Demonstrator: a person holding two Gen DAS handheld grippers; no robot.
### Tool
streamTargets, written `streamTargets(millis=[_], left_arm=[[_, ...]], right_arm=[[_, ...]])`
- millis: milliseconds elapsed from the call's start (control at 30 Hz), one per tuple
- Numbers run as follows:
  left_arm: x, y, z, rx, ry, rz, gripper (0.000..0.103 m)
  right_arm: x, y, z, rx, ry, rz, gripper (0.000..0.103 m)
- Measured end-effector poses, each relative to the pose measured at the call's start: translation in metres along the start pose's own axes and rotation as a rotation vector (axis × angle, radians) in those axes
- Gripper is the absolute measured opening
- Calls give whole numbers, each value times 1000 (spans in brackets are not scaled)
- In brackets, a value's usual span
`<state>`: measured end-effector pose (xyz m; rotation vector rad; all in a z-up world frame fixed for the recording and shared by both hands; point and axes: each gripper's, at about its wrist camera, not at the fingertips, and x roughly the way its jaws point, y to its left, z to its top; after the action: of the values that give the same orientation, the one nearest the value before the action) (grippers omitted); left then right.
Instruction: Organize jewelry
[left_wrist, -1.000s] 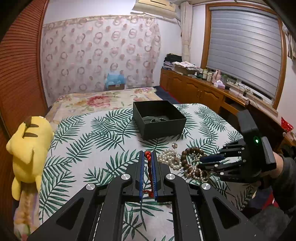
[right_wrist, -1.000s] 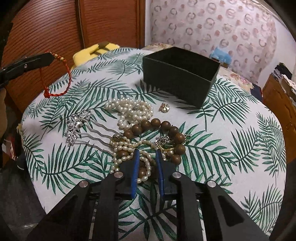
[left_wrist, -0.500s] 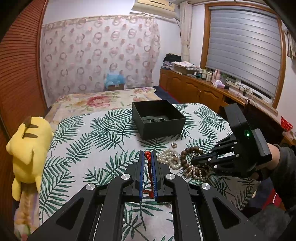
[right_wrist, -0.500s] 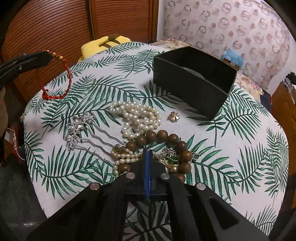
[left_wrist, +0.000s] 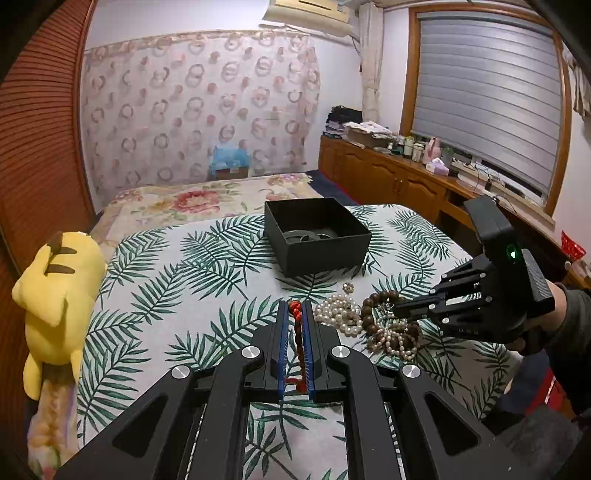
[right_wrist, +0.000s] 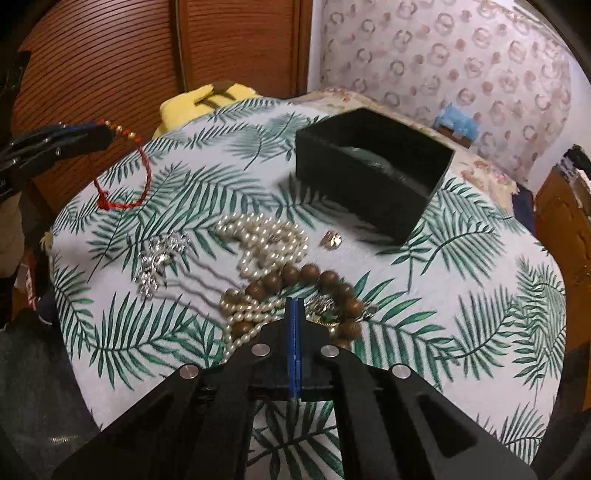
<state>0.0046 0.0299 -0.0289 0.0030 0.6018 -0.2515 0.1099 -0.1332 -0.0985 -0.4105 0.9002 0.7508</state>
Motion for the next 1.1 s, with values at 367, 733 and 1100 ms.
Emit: streamTargets(millis=[367, 733, 1100], left_arm=[[1, -2, -1, -6, 0, -1, 7], [5, -5, -4, 1, 3, -11, 7], [21, -13, 11, 25, -1, -28, 7]], right_arm=[[15, 2, -1, -35, 111, 14, 16], [21, 2, 3, -50, 103, 23, 8], [-40, -3, 20, -28, -85, -50, 6]])
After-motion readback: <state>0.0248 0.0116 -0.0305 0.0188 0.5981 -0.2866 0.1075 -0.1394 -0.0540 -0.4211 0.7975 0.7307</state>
